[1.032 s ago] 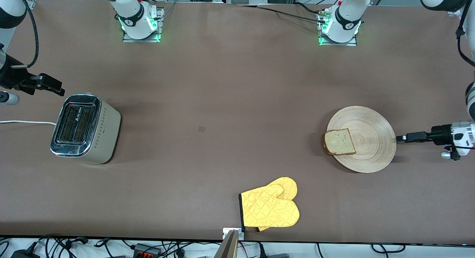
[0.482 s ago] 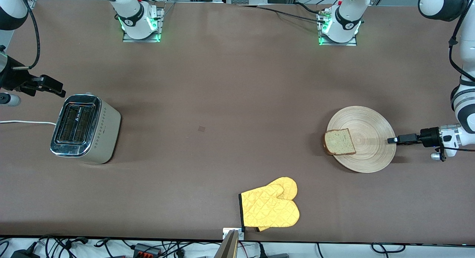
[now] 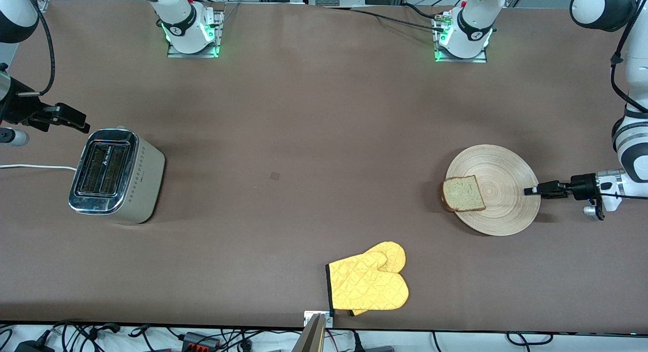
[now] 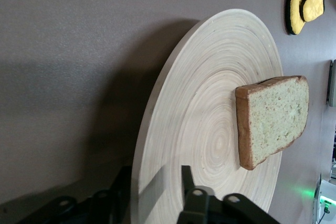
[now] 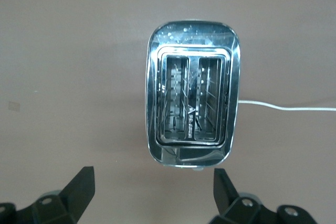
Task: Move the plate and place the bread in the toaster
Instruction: 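Close the left gripper on the wooden plate's rim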
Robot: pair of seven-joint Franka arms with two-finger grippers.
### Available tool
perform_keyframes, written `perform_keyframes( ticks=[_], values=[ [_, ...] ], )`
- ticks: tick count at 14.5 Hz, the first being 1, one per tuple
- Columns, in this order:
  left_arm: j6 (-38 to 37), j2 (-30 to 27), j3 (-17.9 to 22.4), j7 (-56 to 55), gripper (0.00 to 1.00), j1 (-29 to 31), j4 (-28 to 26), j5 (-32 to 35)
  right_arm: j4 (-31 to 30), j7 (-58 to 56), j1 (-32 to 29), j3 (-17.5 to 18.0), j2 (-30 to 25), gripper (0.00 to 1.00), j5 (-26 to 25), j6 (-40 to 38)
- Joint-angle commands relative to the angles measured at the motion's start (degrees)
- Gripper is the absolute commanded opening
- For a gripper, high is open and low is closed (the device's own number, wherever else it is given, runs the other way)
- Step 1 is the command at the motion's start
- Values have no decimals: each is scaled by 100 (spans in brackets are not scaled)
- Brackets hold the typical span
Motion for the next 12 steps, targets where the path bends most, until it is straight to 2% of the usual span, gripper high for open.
perform_keyframes(
  ticks=[1, 6, 10, 12],
  values=[
    [-161, 78, -60, 224, 22, 111, 124, -88, -47, 37, 2, 33, -11, 100, 51, 212],
    [-249, 78, -68, 189, 7, 164, 132, -255, -56, 28, 2, 33, -54, 100, 25, 152],
    [-722, 25, -77, 171, 1, 155, 194, -272, -257, 37, 10, 33, -397, 100, 24, 81],
    [-943, 7, -95, 215, 1, 129, 203, -403, -581, 45, 2, 33, -651, 100, 42, 177]
  ],
)
